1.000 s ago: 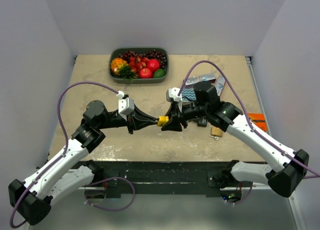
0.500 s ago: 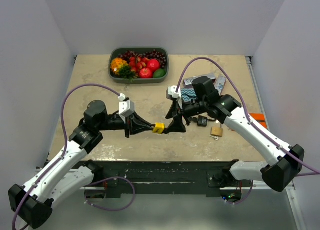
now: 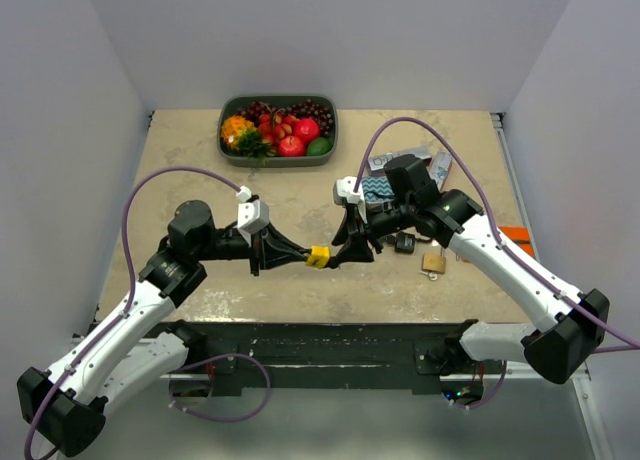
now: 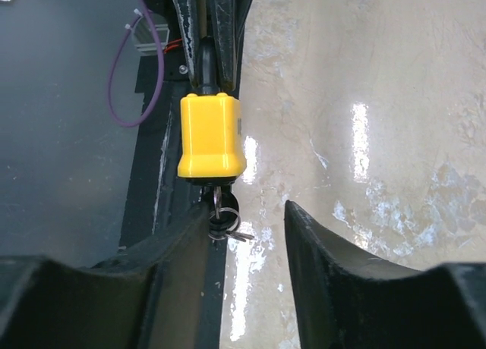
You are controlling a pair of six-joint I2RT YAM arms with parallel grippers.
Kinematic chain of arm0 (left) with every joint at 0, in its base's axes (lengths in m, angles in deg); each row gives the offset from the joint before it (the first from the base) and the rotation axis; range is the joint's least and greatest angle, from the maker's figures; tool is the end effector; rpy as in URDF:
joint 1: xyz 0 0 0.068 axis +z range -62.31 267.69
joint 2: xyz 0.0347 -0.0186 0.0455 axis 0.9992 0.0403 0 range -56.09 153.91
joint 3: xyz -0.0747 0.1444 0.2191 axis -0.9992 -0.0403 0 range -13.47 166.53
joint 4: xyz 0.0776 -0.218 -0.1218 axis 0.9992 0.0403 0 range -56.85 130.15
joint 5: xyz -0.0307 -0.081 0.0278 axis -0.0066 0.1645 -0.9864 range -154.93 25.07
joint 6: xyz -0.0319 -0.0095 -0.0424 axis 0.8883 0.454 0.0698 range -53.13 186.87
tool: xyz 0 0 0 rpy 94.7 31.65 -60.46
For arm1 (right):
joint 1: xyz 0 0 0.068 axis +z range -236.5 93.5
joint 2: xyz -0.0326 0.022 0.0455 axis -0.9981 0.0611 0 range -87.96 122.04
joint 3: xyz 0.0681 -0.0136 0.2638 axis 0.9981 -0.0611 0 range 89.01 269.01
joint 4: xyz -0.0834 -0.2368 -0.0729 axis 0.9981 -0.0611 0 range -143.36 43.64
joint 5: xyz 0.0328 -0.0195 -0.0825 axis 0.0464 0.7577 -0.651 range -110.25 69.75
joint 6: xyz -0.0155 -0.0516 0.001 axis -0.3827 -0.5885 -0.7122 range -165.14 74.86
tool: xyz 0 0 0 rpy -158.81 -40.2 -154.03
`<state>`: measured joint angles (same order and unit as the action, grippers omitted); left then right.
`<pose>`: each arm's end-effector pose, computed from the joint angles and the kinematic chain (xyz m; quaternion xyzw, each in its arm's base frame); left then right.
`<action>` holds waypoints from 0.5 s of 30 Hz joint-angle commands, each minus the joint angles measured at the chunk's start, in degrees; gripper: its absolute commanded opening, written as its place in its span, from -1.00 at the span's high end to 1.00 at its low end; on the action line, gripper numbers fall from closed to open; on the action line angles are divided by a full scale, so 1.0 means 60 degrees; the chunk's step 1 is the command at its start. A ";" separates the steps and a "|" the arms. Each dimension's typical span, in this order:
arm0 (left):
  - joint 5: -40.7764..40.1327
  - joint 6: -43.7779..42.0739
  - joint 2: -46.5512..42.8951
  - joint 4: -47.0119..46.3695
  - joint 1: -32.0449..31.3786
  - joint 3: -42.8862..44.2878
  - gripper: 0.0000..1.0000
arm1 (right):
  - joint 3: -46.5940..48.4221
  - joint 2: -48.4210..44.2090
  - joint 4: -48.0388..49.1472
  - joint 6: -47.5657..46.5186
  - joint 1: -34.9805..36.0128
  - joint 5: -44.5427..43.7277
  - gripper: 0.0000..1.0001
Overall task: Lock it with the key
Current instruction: Lock the lock.
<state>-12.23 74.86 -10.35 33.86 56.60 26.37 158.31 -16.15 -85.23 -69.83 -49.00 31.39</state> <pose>0.1400 -0.1176 0.3261 0.4232 0.5965 -0.5118 0.4508 0.1869 0.1785 0.3500 -0.5772 0.6099 0.4357 0.3240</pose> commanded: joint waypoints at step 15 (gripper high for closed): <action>-0.0595 0.0397 -0.0166 -0.0939 0.0142 0.0128 1.00 | 0.0037 -0.0528 0.0224 -0.0046 0.0343 -0.0226 1.00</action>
<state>-13.97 76.34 -10.35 32.81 56.62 26.26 158.31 -16.83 -84.20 -69.70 -47.12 31.48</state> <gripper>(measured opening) 0.076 0.012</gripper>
